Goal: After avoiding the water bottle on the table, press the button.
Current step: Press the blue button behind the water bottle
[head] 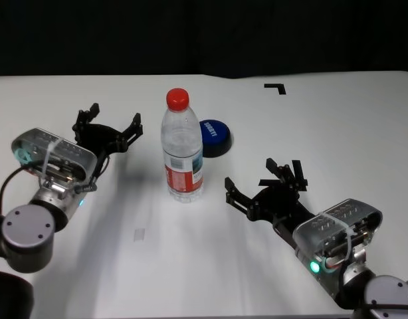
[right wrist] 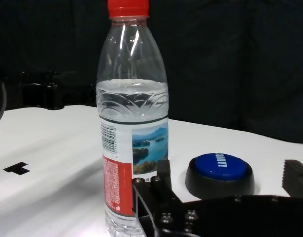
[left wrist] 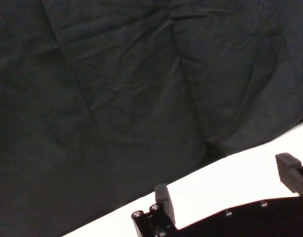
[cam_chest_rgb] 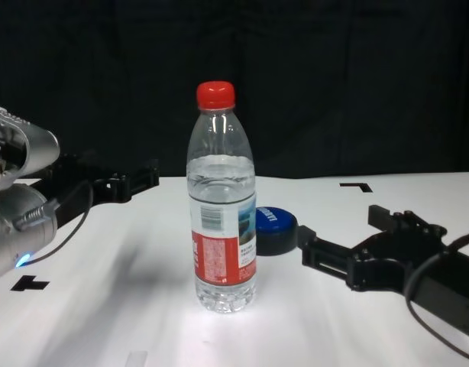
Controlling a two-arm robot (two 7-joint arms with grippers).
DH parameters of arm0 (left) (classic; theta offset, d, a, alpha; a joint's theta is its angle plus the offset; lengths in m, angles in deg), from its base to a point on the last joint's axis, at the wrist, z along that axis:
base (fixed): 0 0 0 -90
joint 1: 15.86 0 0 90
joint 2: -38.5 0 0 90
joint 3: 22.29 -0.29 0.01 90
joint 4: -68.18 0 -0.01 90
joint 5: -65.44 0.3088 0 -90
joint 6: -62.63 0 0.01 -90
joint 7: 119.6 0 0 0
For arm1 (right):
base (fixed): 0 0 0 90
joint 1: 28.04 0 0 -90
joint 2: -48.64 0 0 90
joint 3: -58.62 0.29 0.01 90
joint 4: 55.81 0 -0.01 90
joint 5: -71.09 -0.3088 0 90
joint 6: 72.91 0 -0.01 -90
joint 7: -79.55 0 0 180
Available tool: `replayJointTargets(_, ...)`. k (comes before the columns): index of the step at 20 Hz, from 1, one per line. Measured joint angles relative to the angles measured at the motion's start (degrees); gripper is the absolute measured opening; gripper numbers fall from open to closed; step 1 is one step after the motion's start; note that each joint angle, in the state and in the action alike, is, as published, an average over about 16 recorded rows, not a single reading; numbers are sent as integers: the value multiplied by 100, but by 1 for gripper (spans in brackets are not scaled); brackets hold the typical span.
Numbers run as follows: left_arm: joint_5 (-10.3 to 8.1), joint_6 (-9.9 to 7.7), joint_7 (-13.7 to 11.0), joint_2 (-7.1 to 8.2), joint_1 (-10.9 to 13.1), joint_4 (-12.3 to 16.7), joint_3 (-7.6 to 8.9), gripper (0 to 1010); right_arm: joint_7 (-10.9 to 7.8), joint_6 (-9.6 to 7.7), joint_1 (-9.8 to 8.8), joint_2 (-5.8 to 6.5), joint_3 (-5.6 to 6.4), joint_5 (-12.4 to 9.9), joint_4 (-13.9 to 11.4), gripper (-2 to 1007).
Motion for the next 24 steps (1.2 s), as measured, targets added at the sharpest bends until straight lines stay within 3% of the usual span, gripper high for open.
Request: replayJointTargets(24,-56,330,-165,-36,-750,-923,-286,1003,0,0,0,0,0,0,0,1003)
